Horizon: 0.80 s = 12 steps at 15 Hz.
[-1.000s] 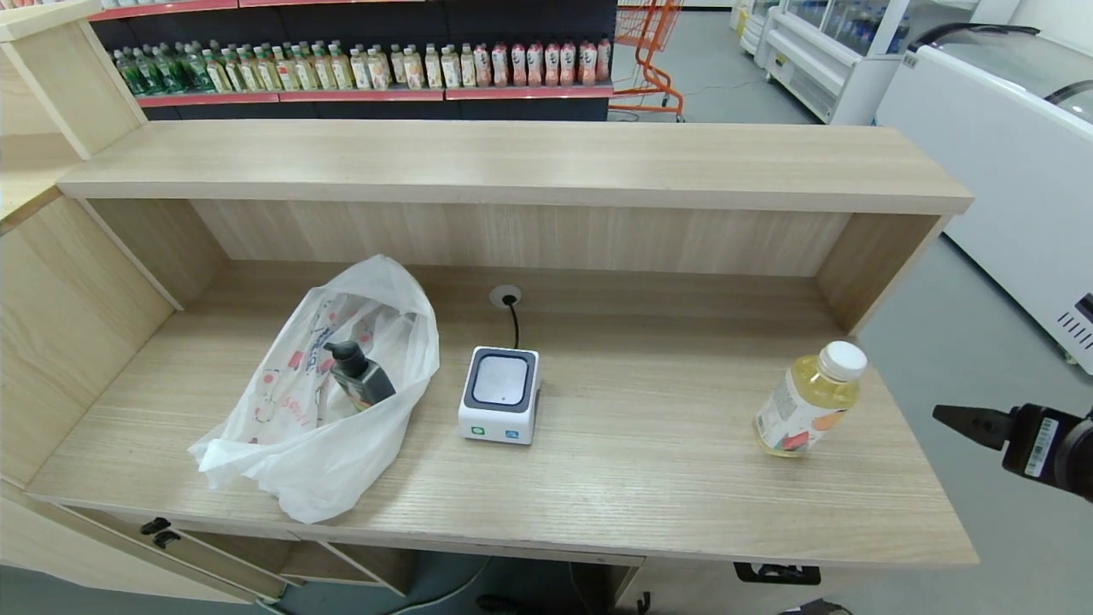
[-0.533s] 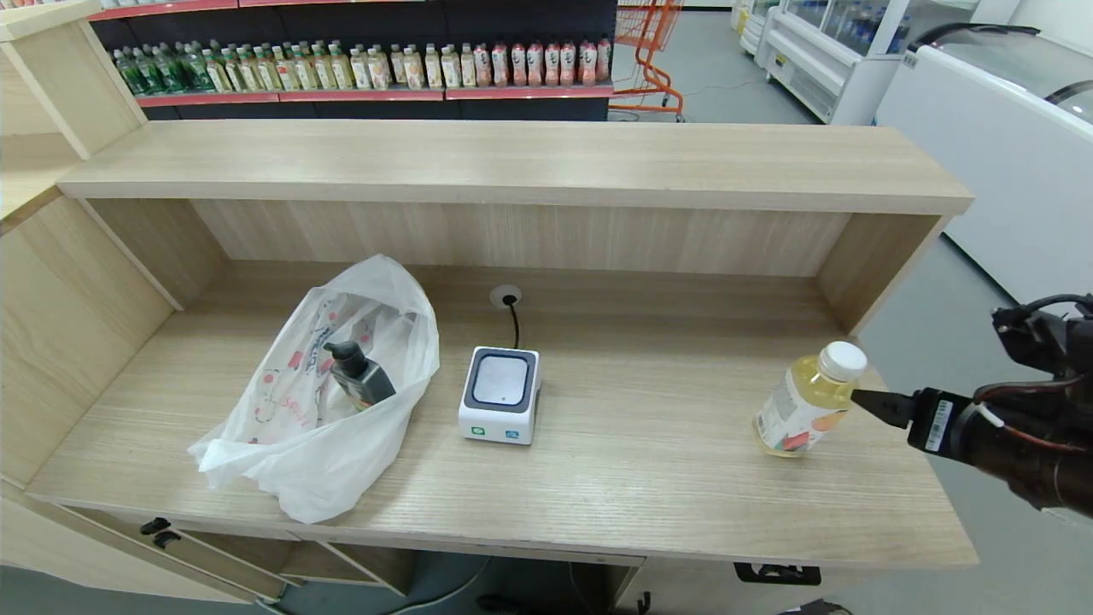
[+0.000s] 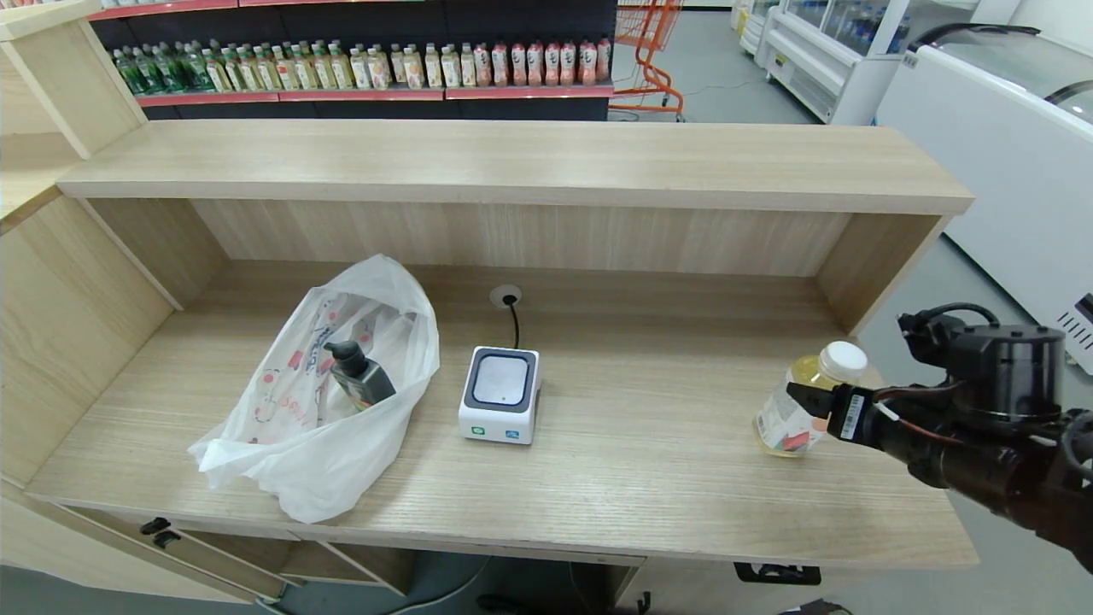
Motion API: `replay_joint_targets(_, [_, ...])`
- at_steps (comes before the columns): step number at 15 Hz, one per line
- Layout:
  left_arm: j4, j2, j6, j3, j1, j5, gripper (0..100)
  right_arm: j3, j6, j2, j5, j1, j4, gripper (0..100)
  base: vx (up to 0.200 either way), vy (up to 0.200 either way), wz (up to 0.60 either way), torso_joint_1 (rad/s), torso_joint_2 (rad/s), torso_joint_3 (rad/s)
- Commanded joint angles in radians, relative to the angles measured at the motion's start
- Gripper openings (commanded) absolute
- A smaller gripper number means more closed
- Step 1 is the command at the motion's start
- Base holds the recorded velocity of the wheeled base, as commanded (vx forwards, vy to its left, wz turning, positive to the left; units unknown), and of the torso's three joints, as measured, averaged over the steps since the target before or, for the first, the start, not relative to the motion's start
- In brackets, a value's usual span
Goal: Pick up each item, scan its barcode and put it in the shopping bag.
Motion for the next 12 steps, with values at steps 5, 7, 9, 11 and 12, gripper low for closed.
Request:
replay_joint_targets(5, [0.000, 0.000, 0.000, 0.000, 0.000, 0.000, 100, -0.007, -0.001, 0.161, -0.004, 0.050, -0.132, 100, 0.000, 0.000, 0.00, 0.000, 0.00, 0.000])
replay_joint_targets(7, [0.000, 0.000, 0.000, 0.000, 0.000, 0.000, 100, -0.006, -0.001, 0.191, -0.006, 0.051, -0.184, 100, 0.000, 0.000, 0.00, 0.000, 0.00, 0.000])
replay_joint_targets(9, [0.000, 0.000, 0.000, 0.000, 0.000, 0.000, 100, -0.007, -0.002, 0.206, -0.004, 0.051, -0.204, 100, 0.000, 0.000, 0.00, 0.000, 0.00, 0.000])
replay_joint_targets(11, [0.000, 0.000, 0.000, 0.000, 0.000, 0.000, 100, -0.010, -0.005, 0.227, -0.006, 0.051, -0.241, 100, 0.000, 0.000, 0.00, 0.000, 0.00, 0.000])
replay_joint_targets(12, [0.000, 0.000, 0.000, 0.000, 0.000, 0.000, 100, -0.015, -0.005, 0.240, -0.006, 0.051, -0.272, 100, 0.000, 0.000, 0.00, 0.000, 0.00, 0.000])
